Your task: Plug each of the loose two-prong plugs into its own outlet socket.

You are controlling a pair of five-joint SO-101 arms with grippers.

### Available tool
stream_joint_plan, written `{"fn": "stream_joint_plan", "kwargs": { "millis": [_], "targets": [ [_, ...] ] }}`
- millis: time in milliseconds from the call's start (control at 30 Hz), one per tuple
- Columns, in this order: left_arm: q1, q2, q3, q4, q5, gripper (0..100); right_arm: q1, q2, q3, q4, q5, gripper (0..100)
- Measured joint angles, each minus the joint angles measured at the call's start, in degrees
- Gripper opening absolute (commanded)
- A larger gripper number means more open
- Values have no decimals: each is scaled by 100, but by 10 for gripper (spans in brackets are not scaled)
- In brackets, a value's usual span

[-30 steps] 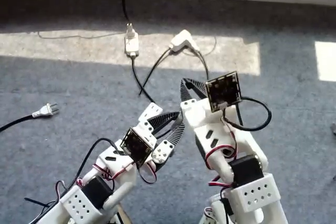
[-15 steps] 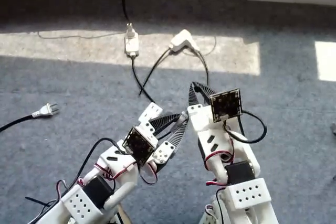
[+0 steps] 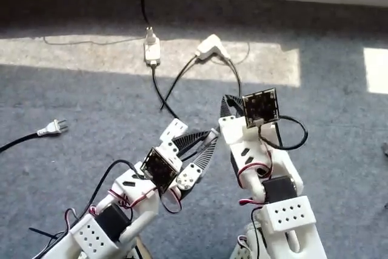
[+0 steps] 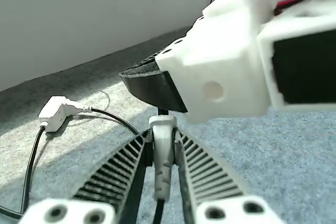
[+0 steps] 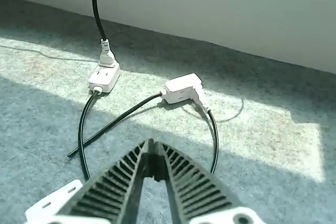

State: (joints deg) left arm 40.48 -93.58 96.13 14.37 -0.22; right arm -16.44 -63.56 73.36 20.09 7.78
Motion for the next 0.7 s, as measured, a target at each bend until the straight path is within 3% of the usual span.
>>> {"fn": "stream_joint_plan", "kwargs": {
  "millis": [700],
  "targets": [
    [9, 9, 0, 9, 0, 5, 26, -35, 580, -466, 44, 7]
  ]
}}
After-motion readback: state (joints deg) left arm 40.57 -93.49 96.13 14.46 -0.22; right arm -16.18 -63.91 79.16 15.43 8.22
